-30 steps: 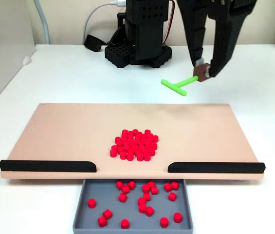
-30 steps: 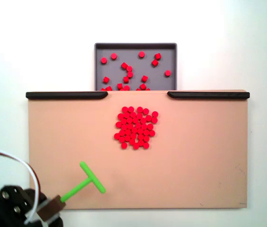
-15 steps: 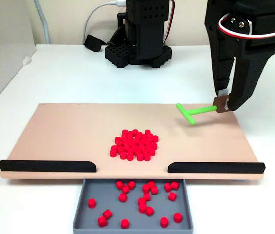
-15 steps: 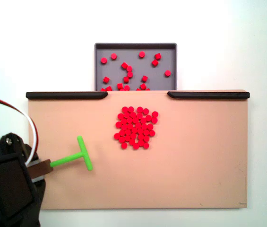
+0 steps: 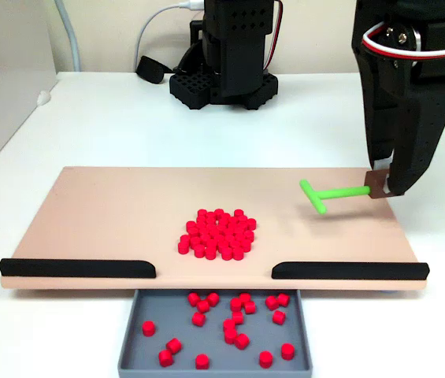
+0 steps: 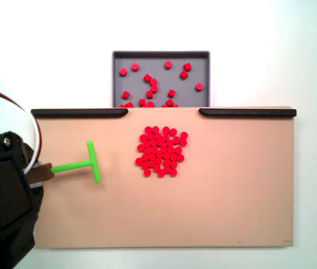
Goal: Push granules from left to the grey container
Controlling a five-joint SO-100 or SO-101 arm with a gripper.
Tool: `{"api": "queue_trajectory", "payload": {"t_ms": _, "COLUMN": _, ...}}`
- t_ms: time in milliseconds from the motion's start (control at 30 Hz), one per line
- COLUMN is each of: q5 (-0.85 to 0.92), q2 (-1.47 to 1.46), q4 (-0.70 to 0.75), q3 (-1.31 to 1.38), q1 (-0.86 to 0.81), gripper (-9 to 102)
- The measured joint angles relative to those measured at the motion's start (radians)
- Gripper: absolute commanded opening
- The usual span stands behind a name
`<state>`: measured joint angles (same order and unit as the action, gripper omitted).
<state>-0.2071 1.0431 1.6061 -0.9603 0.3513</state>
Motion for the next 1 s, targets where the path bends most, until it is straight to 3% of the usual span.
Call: {"api": "queue_trajectory", "payload": {"t_ms": 1000, "q5": -0.064, "q2": -0.138, "q4": 0.0, "q3": 0.101, "q1": -0.051, "gripper": 0}}
